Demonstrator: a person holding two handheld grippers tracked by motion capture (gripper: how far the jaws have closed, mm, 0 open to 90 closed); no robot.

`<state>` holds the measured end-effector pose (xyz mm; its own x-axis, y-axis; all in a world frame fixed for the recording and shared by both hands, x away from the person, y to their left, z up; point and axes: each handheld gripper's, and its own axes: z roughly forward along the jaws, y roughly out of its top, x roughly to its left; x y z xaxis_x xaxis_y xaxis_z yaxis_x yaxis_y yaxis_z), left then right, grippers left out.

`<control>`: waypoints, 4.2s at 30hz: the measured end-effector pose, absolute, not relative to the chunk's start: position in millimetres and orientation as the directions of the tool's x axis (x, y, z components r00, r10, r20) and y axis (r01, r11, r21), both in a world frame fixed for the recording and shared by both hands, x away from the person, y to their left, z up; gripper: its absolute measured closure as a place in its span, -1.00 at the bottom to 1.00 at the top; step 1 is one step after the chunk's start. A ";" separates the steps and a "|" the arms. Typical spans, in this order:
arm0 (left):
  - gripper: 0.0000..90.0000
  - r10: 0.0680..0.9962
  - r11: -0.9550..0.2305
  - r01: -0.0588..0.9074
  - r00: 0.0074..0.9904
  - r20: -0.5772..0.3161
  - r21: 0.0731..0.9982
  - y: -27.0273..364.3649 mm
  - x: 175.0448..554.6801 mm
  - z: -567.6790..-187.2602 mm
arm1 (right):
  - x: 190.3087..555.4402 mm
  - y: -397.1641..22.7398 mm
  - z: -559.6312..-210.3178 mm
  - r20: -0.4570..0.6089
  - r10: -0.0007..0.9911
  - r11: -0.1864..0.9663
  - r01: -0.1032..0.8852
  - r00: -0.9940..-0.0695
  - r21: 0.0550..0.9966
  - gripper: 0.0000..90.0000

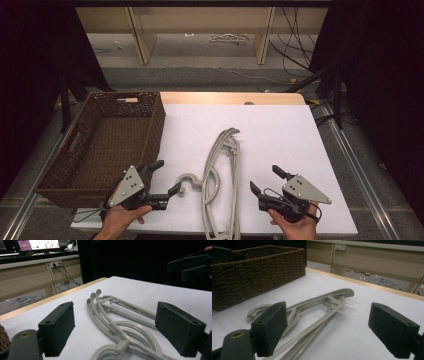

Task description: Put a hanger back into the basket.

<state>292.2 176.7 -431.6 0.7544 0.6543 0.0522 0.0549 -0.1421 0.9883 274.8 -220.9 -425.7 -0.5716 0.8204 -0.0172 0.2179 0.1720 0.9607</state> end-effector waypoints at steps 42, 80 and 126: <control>-0.05 0.567 -0.334 0.612 0.738 -0.366 0.717 112.4 294.8 -469.8 | 279.0 -216.8 -432.2 -0.017 0.802 0.213 0.259 -0.597 0.942 -0.60; 0.37 0.549 -0.197 0.819 0.547 -0.631 0.539 105.1 338.2 -496.7 | 279.4 -215.4 -433.0 -0.031 0.796 0.250 0.282 -0.605 0.926 -0.55; 0.77 0.434 0.102 0.814 0.481 -0.762 0.572 109.2 323.3 -456.8 | 278.4 -223.9 -427.4 -0.016 0.808 0.198 0.246 -0.589 0.949 -0.50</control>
<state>323.3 109.2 -456.8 0.4811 0.4337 -0.7619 0.8140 0.1016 0.5718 278.4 -223.9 -427.4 -0.5894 0.8077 -0.0156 0.2462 0.1980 0.9488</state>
